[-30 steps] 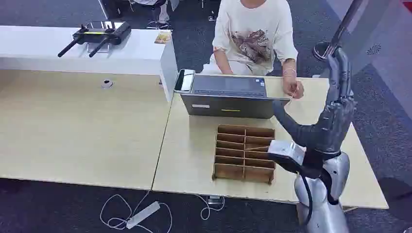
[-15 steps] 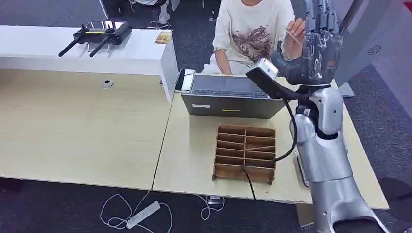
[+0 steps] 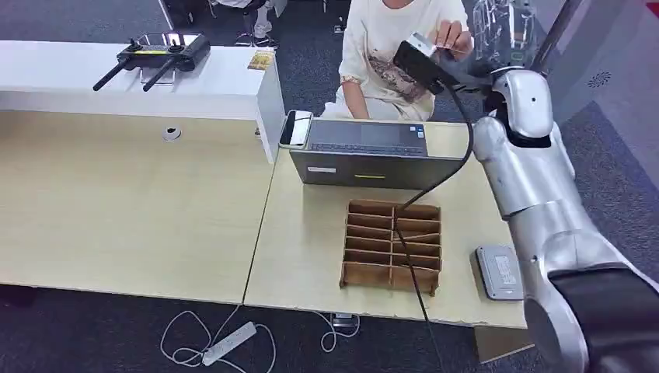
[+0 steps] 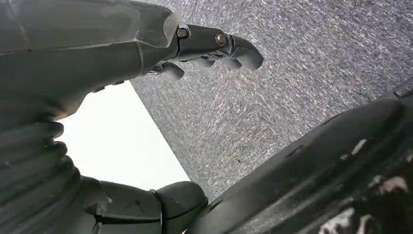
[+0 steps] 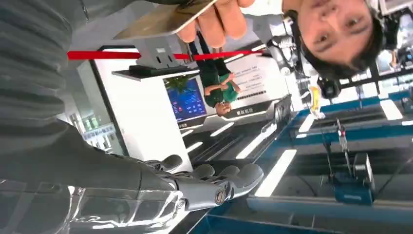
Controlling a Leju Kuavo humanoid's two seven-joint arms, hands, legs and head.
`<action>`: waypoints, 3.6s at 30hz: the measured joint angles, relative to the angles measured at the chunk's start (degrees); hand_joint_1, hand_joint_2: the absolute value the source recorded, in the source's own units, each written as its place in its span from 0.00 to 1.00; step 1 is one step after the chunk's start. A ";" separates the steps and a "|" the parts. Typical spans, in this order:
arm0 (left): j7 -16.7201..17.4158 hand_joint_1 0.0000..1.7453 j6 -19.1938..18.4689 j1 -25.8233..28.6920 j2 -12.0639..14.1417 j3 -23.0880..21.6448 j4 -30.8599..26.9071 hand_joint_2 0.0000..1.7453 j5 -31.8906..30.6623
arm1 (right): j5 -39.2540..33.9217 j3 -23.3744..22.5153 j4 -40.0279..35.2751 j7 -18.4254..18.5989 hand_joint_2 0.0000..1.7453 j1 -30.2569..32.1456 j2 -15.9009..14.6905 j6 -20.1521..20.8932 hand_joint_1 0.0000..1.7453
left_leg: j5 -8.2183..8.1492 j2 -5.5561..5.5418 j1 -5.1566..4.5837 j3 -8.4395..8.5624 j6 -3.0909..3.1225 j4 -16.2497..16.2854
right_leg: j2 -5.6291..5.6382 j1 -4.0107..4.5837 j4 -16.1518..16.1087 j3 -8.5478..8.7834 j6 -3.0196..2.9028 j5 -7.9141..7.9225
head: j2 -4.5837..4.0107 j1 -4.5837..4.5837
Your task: Pass the card to the sensor for recognition and then transmit it.
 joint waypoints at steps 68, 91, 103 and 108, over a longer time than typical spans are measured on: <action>-1.20 0.00 0.15 0.11 0.76 0.09 0.00 1.00 0.33 | -13.51 -1.49 6.00 -10.89 1.00 -0.46 -0.92 -6.49 1.00 | 0.00 0.02 0.00 0.00 0.00 0.02 | 0.03 0.00 0.00 -0.03 0.00 0.01 | 0.00 -0.02; -1.20 0.00 1.09 0.69 0.83 1.29 0.00 1.00 0.52 | -58.19 -6.79 -16.87 -19.56 1.00 14.49 -5.63 17.85 1.00 | -0.01 -0.02 -0.01 -0.01 0.01 0.02 | -0.03 0.00 -0.08 -0.03 0.00 0.00 | 0.00 0.00; -0.52 0.00 1.66 0.79 0.83 1.64 0.00 1.00 0.68 | -73.18 -12.22 -27.55 -21.55 1.00 27.84 -14.58 26.62 1.00 | -0.03 -0.03 0.00 -0.03 0.04 0.03 | -0.04 -0.01 -0.12 -0.04 0.01 0.01 | 0.00 0.00; -0.35 0.00 2.03 0.81 0.81 1.92 0.00 1.00 0.74 | -76.15 -14.25 -29.05 -22.07 1.00 31.38 -17.61 28.87 1.00 | -0.03 -0.03 0.00 -0.05 0.04 0.02 | -0.04 -0.01 -0.11 -0.04 0.01 0.00 | 0.00 0.00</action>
